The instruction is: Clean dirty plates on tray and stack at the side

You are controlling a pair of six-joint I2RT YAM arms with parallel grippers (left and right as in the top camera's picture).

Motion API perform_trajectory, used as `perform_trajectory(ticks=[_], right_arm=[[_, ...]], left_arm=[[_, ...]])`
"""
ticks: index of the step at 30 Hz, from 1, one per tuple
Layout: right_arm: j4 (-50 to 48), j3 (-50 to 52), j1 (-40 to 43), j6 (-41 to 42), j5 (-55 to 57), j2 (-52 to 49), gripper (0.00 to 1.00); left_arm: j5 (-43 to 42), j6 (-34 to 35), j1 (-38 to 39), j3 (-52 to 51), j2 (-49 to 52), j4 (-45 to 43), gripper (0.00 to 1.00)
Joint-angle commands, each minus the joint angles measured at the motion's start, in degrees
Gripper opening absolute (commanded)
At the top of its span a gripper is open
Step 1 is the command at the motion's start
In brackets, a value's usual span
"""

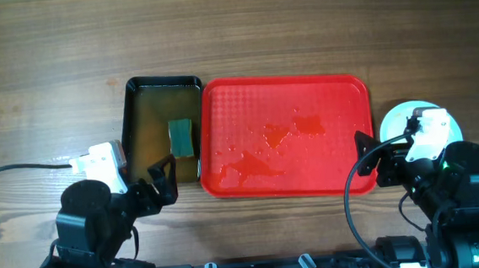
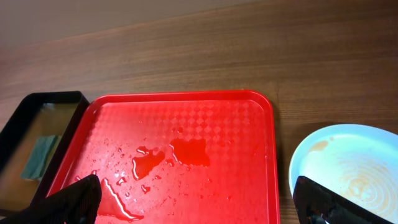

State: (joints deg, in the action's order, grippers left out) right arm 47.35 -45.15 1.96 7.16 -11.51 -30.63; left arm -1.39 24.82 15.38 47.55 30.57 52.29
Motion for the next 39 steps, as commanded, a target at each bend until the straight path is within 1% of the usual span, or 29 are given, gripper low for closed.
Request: perform_trajectory(ticks=[1, 3, 5, 7, 8, 11, 13, 16, 18, 21, 23, 24, 39], right_arm=[[0.33, -0.11, -0.28, -0.98, 0.96, 2.60, 0.99], [0.94, 0.15, -0.37, -1.25, 2.29, 7.04, 1.00], [-2.47, 1.95, -1.36, -2.82, 2.23, 11.85, 0.99], [-8.41, 6.19, -3.41, -5.46, 2.27, 18.21, 0.99], [-12.26, 9.88, -4.57, -5.77, 2.29, 22.36, 1.00], [-21.29, 18.18, -5.55, -3.58, 2.25, 28.96, 0.99], [-35.95, 27.32, -5.60, -0.70, 2.01, 30.45, 1.00], [-48.72, 34.88, -5.77, -0.76, 2.03, 30.45, 0.99], [-54.45, 39.36, -5.77, -1.22, 2.01, 30.45, 0.99], [-56.68, 44.98, -5.77, -1.22, 2.05, 30.45, 0.99], [-49.59, 44.87, -5.77, -3.21, 2.27, 30.45, 0.99], [-47.71, 44.85, -5.77, -4.20, 2.36, 30.45, 1.00], [-47.98, 44.85, -5.77, -4.15, 2.49, 30.42, 1.00]], left_arm=[[0.42, 0.96, 0.37, -0.46, -0.20, -0.11, 1.00], [0.39, 0.96, 0.37, -0.46, -0.20, -0.11, 1.00], [0.39, 0.96, 0.37, -0.46, -0.20, -0.09, 1.00], [0.39, 0.96, 0.37, -0.46, -0.20, -0.11, 1.00], [0.42, 0.96, 0.37, -0.46, -0.20, -0.09, 1.00], [0.42, 0.96, 0.37, -0.46, -0.20, -0.11, 1.00], [0.42, 0.96, 0.37, -0.46, -0.20, -0.11, 1.00], [0.42, 0.96, 0.37, -0.46, -0.20, -0.11, 1.00], [0.39, 0.96, 0.37, -0.46, -0.20, -0.11, 1.00], [0.42, 0.96, 0.37, -0.46, -0.20, -0.09, 1.00], [0.42, 0.96, 0.37, -0.46, -0.20, -0.11, 1.00], [0.39, 0.96, 0.37, -0.46, -0.20, -0.09, 1.00], [0.39, 0.96, 0.37, -0.46, -0.20, -0.11, 1.00]])
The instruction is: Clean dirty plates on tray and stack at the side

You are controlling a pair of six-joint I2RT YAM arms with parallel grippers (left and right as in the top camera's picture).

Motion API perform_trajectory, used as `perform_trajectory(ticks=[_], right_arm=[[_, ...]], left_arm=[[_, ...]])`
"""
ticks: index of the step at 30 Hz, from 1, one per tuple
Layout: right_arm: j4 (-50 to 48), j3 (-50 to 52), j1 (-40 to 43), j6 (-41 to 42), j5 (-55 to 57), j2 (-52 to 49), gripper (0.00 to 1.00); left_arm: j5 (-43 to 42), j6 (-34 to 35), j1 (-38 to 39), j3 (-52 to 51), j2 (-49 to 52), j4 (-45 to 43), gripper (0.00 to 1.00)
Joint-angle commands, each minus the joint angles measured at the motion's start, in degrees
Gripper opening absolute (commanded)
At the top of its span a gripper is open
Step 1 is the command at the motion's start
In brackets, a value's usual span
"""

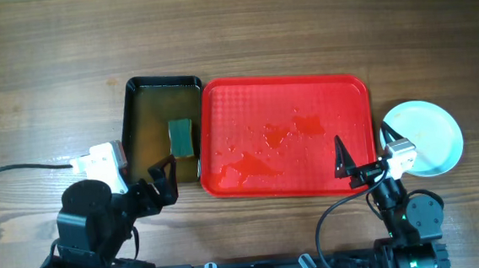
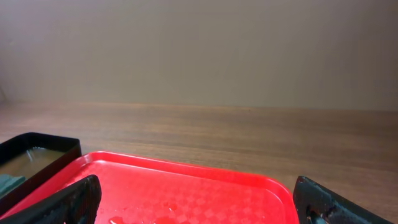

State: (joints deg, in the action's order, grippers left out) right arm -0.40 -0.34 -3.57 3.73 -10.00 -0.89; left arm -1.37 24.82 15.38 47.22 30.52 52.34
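A light blue plate (image 1: 426,136) lies on the table just right of the red tray (image 1: 286,135); no plate is on the tray, only puddles of water. My right gripper (image 1: 365,155) stands open at the tray's front right corner, next to the plate, holding nothing. In the right wrist view its fingers (image 2: 68,202) frame the tray (image 2: 186,186) and the plate is out of view. A green sponge (image 1: 180,136) lies in the black tub (image 1: 137,116) of brownish water. My left gripper (image 1: 162,169) rests at the tub's front edge, slightly open and holding nothing.
The tub (image 2: 37,155) touches the tray's left side. A black cable (image 1: 14,169) runs across the table at the far left. Bare wooden table lies behind the tray and tub.
My right arm has drawn back toward the front edge, and its camera now looks level across the tray. The plate, half hidden under the arm before, now shows whole. The left arm has not moved.
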Motion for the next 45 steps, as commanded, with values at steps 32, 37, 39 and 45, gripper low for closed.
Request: perform_trajectory(ticks=[32, 37, 39, 45], right_arm=[[-0.20, 0.04, -0.24, -0.70, 0.98, 0.66, 1.00], [-0.22, 0.04, -0.24, -0.72, 0.98, 0.61, 0.99], [-0.20, 0.04, -0.24, -0.70, 0.98, 0.61, 1.00], [-0.22, 0.04, -0.24, -0.72, 0.98, 0.61, 0.99]], left_arm=[[-8.04, -17.20, -14.53, -46.88, -30.36, -54.86, 1.00], [-8.04, -18.40, -14.53, -46.88, -30.36, -48.70, 1.00], [-8.02, -18.43, -14.53, -46.88, -30.36, -48.76, 1.00], [-8.02, -18.43, -14.53, -46.88, -30.36, -48.78, 1.00]])
